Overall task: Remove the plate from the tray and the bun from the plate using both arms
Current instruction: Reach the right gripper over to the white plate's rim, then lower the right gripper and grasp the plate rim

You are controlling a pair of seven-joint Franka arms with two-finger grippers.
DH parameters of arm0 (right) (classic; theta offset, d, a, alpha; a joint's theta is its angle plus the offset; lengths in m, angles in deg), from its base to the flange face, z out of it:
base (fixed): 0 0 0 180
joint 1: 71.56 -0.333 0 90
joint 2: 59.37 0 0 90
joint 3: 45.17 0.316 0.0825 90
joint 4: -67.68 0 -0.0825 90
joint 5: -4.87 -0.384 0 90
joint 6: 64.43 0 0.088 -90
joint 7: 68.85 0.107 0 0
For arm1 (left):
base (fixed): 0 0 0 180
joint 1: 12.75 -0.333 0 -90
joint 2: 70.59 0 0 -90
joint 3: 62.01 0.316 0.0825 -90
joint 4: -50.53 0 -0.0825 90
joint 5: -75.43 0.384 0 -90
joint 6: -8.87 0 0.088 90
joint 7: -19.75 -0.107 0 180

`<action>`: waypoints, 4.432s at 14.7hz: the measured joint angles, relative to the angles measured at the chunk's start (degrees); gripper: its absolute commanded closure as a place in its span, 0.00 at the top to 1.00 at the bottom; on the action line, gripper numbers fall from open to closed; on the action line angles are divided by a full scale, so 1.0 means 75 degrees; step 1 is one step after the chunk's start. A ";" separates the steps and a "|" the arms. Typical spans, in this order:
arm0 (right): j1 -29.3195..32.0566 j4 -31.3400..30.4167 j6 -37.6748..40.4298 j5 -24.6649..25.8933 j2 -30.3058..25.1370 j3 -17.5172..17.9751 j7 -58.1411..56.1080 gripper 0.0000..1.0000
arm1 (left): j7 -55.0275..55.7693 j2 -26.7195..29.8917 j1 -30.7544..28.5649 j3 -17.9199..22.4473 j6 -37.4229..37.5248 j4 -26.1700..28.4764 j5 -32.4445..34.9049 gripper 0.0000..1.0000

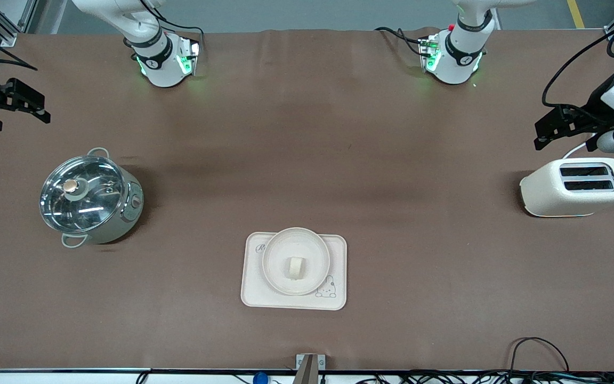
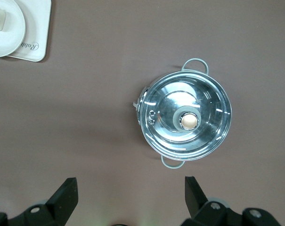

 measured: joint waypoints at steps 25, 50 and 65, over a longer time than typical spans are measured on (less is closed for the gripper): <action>-0.0954 0.0851 -0.5307 -0.0968 0.4888 0.1476 0.2324 0.93 | -0.0004 -0.0047 0.0015 -0.0012 0.0062 -0.0024 0.0000 1.00; -0.2173 0.3638 -0.6389 -0.1405 0.8567 0.1738 0.3950 0.16 | -0.0009 -0.0153 0.0013 -0.0016 0.0074 -0.0028 0.0000 1.00; -0.2103 0.3988 -0.5793 -0.1521 0.8354 0.1732 0.3961 0.01 | -0.0011 -0.0154 0.0005 -0.0013 0.0074 -0.0027 0.0000 1.00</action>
